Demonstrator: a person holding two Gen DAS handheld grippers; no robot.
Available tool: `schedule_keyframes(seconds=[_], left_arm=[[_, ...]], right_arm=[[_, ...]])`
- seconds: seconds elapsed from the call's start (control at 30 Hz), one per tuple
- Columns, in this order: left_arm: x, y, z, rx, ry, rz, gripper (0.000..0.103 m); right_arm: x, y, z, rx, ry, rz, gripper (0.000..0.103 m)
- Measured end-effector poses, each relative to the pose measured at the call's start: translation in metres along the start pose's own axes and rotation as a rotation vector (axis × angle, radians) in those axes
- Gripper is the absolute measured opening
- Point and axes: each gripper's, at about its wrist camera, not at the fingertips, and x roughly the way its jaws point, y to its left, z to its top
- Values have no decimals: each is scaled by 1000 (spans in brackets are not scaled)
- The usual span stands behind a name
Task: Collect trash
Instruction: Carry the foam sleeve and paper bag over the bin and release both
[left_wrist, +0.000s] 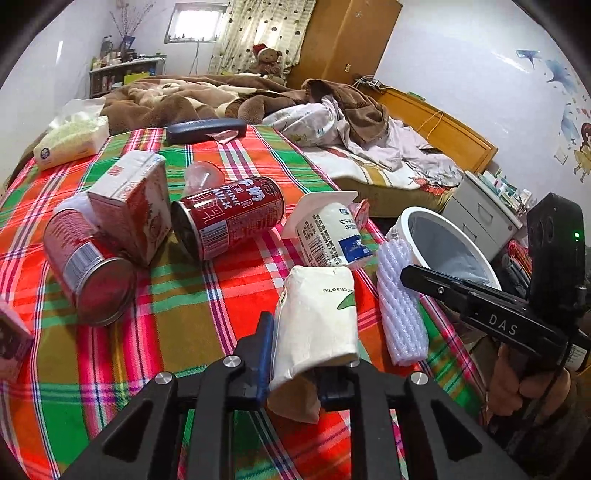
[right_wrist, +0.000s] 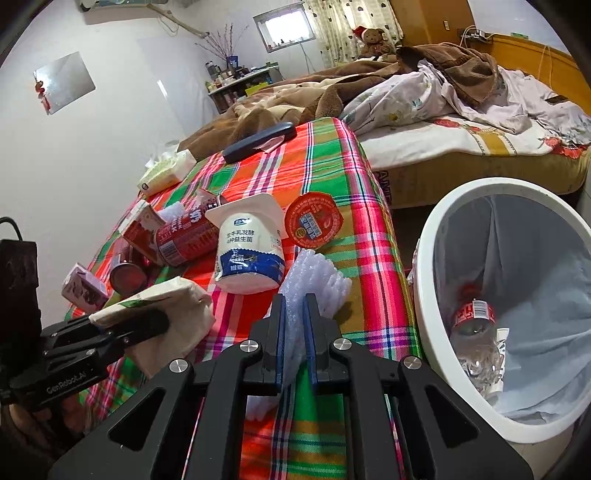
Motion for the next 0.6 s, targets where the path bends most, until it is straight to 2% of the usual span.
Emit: schedule_keyframes(seconds=[0.33, 0.6], left_arm=[[-31, -9, -3, -15, -72, 32, 20], [-44, -36, 5, 7, -111, 19, 20]], right_arm=[[-22, 5, 0, -13, -50, 60, 9], [-50, -5, 6, -6, -111, 54, 9]])
